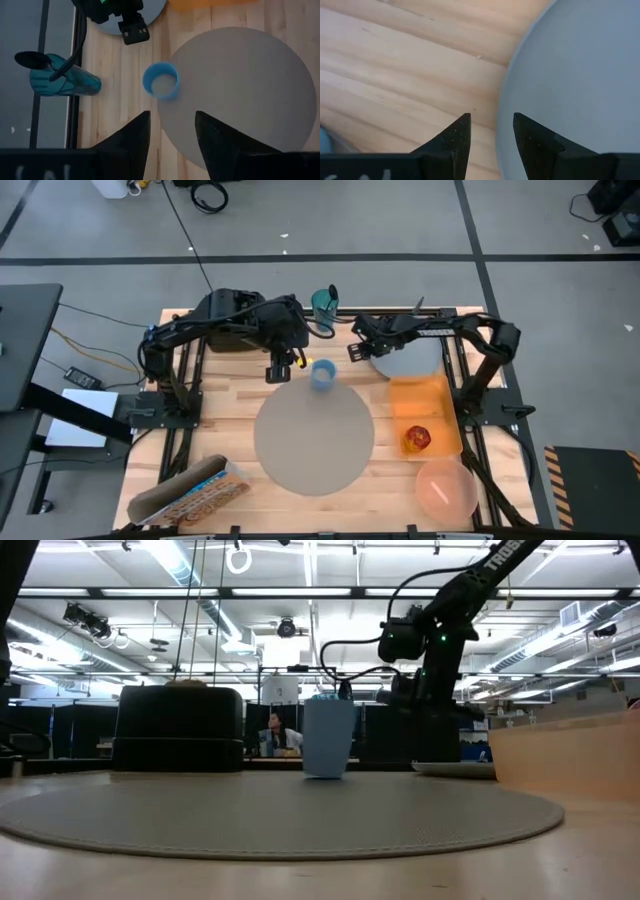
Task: Arrange a breakfast setting
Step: Put the light blue cup on the top right of the brown table mat
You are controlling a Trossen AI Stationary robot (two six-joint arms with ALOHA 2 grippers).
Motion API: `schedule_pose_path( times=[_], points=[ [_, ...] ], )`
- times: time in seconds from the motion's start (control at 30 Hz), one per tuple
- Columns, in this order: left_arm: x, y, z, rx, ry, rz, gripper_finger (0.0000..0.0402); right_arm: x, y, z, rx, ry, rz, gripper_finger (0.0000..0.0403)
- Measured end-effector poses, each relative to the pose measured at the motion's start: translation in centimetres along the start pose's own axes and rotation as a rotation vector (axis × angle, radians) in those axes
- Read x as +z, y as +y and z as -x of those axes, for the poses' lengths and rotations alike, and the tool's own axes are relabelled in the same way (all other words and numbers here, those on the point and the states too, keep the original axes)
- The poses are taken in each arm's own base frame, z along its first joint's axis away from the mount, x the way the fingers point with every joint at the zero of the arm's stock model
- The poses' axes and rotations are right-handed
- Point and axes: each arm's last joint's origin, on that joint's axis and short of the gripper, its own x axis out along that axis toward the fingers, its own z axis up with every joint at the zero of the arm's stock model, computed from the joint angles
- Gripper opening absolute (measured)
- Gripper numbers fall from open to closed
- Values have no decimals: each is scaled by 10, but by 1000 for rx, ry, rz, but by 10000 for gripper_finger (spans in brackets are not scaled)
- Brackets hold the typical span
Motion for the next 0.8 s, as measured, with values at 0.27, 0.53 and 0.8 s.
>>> schedule_pose_path(
  times=[0.27, 0.53, 0.8],
  points=[
    [0, -1, 0, -21, -5, 33, 164, -2, 3, 4, 15, -9, 156, 156],
    [-7, -16, -25, -91, 47, 48, 164, -19, 15, 41, 67, -73, 388, 156],
    [-34, -28, -86, -93, 4, 60, 164, -37, 14, 110, 236, -213, 620, 158]
  ],
)
